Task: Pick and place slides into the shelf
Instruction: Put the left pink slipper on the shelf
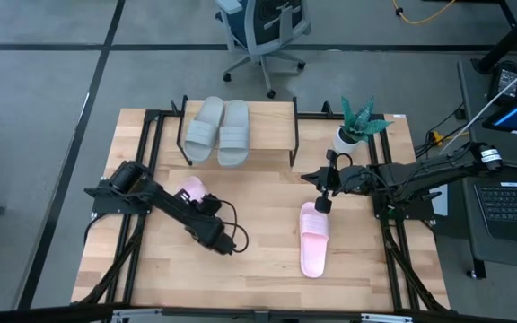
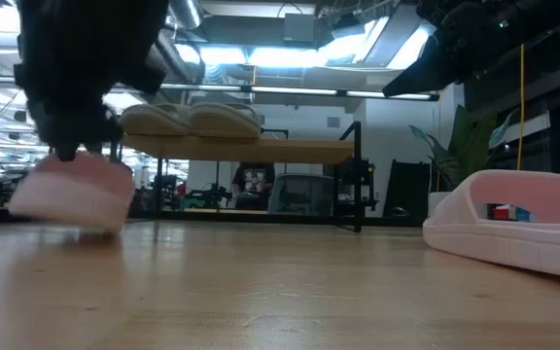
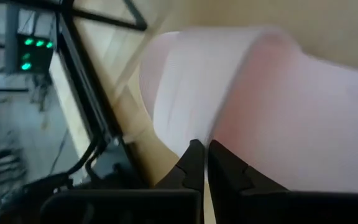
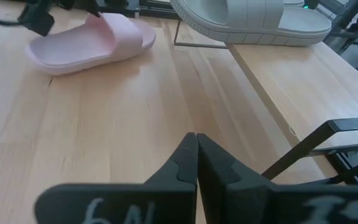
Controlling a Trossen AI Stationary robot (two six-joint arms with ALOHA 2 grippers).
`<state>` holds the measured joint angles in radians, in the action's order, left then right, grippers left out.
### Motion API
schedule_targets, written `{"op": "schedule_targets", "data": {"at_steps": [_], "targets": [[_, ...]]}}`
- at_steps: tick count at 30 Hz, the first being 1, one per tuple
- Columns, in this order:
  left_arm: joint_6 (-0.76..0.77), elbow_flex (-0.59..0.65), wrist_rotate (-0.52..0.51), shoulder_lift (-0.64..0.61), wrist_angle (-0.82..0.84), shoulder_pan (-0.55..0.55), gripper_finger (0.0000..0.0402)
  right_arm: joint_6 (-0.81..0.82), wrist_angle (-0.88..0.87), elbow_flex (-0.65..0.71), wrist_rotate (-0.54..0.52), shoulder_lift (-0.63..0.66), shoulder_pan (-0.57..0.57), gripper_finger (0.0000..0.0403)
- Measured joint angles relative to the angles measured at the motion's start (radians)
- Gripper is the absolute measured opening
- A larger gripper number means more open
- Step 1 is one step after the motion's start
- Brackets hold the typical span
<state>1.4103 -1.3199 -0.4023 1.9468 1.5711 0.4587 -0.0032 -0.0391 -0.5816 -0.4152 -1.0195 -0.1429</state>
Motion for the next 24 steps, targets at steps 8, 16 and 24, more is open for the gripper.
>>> {"op": "schedule_targets", "data": {"at_steps": [8, 16, 24], "targets": [[0.029, -0.007, -0.099, -0.088, -0.001, 0.031, 0.0000, -0.005, 0.024, 0.000, 0.000, 0.000, 0.000, 0.0004], [0.075, -0.007, -0.209, -0.130, -0.001, 0.051, 0.0000, -0.017, 0.081, 0.000, 0.036, 0.000, 0.000, 0.0004], [0.073, -0.006, -0.360, -0.130, -0.026, 0.050, 0.0000, -0.175, 0.221, 0.000, 0.251, 0.000, 0.000, 0.0004]]}}
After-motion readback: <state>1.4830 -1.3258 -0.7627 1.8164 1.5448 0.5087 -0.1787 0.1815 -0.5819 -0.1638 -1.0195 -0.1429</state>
